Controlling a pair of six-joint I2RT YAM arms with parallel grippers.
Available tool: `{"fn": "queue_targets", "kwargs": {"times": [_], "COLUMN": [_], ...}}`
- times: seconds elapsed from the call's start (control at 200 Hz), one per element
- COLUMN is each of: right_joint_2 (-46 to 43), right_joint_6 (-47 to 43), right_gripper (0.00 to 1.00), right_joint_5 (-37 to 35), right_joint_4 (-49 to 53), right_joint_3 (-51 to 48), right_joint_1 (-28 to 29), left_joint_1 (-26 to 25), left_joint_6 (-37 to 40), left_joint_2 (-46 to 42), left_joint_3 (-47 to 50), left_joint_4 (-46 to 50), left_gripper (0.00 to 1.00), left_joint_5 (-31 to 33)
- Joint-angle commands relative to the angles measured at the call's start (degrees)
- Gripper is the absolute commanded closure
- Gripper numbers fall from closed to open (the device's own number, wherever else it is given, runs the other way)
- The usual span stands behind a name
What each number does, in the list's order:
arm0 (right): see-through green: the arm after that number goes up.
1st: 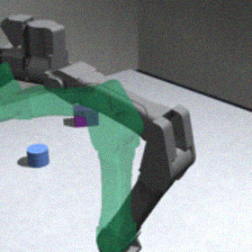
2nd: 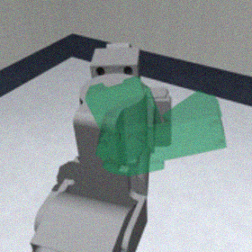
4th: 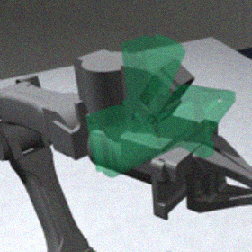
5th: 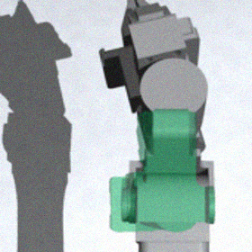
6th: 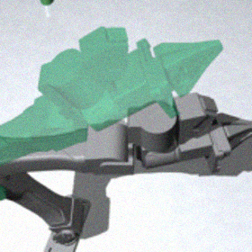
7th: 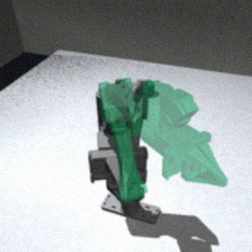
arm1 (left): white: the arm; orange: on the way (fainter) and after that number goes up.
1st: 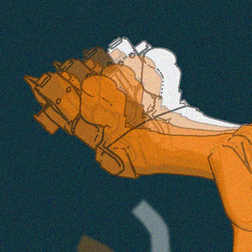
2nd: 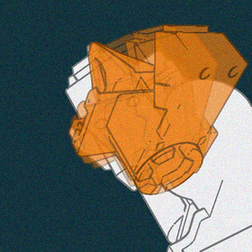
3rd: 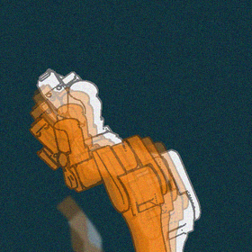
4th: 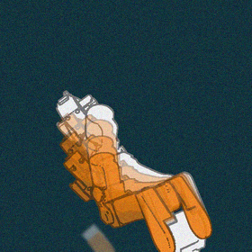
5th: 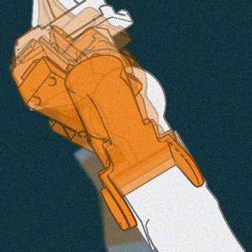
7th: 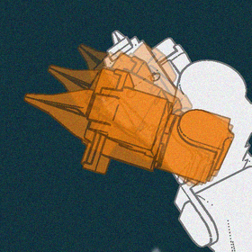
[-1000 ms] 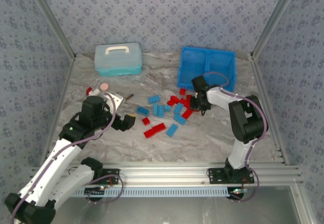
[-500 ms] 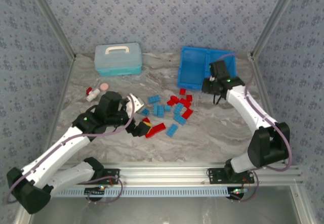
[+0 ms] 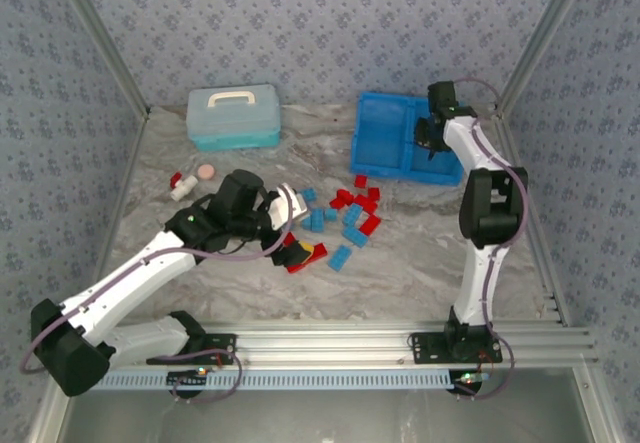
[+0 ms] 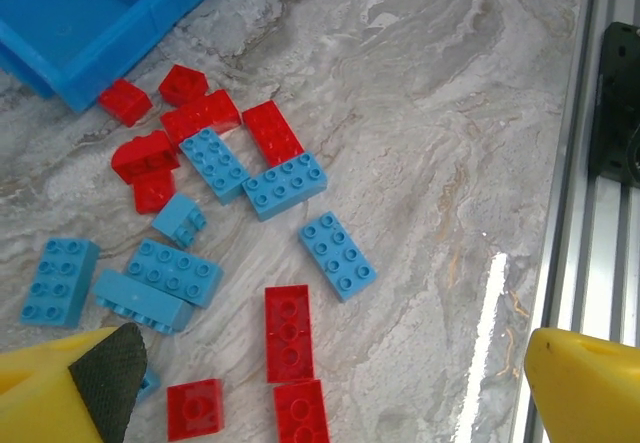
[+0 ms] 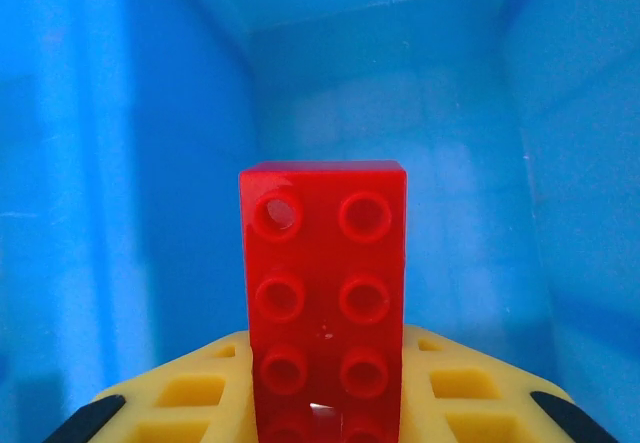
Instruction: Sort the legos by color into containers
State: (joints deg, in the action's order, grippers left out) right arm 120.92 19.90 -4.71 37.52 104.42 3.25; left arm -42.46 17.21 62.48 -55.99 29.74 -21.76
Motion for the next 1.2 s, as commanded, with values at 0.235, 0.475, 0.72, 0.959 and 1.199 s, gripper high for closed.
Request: {"fn": "queue_targets", "kwargs": {"times": [0.235, 0.475, 0.72, 0.959, 1.199], "right_joint_2": [7.5, -1.4, -20.1, -39.1, -38.9], "right_joint_6": [0.1, -1.1, 3.1, 22.0, 36.9], "right_gripper": [0.48, 0.49, 0.47, 0.38, 0.29], "right_joint_5": [1.9, 1.4, 0.3, -7.8, -7.5], "right_joint_4": [5.9, 7.3, -1.8, -2.2, -6.8], "right_joint_3": [9.8, 7.2, -17.0, -42.9, -52.7], "right_joint_1": [-1.6, -0.8, 4.9, 21.8, 32.3], "left_joint_1": [-0.3, -0.2, -0.2, -0.2, -0.2], "left_joint_6": [4.5, 4.2, 4.8, 5.1, 6.9], "left_joint_2": [-4.6, -5.1, -5.7, -7.1, -6.4], "left_joint_3": [4.0, 4.3, 4.2, 4.6, 4.4], "left_joint_4": [-6.2, -5.4, -3.7, -3.4, -1.3], "left_gripper": [0.01, 0.01, 0.01, 0.01, 0.01], "left_joint_5": [5.9, 6.0, 11.9, 10.9, 8.0]}}
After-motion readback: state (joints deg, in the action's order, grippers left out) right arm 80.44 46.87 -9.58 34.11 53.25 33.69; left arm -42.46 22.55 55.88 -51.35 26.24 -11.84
